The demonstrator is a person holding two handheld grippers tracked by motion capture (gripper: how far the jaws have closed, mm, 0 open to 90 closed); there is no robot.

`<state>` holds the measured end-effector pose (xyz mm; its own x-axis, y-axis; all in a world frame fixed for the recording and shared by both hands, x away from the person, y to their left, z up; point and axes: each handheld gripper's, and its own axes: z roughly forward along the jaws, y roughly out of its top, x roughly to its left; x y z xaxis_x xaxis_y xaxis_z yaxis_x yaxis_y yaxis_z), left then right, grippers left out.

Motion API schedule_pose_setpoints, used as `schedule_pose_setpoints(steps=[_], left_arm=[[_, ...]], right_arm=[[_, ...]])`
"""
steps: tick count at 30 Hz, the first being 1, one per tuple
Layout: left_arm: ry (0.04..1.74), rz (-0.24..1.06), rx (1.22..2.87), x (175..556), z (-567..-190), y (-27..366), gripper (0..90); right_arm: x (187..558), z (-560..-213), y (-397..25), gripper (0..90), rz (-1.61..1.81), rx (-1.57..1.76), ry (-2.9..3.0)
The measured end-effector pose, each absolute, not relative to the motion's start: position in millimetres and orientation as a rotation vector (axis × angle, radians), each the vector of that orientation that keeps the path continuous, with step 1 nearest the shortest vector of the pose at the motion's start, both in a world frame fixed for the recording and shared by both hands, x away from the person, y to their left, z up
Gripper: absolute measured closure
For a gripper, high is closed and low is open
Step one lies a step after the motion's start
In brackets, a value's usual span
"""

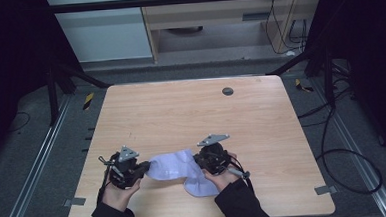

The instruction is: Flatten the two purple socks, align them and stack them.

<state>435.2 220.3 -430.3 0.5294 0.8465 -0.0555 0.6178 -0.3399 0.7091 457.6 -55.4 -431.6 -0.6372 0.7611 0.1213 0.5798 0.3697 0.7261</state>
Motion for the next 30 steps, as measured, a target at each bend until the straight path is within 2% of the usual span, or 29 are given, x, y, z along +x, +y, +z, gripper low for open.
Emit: schedule_pose_setpoints(steps=[9, 30], left_arm=[[1.104, 0.399, 2.116, 425, -426, 189, 86.2], [1.000, 0.317, 2.239, 419, -445, 130, 86.2]], right_arm=[[443, -424, -86, 86.8, 1.112, 1.230, 2.370], [414, -437, -150, 86.8, 1.069, 1.334, 2.328]])
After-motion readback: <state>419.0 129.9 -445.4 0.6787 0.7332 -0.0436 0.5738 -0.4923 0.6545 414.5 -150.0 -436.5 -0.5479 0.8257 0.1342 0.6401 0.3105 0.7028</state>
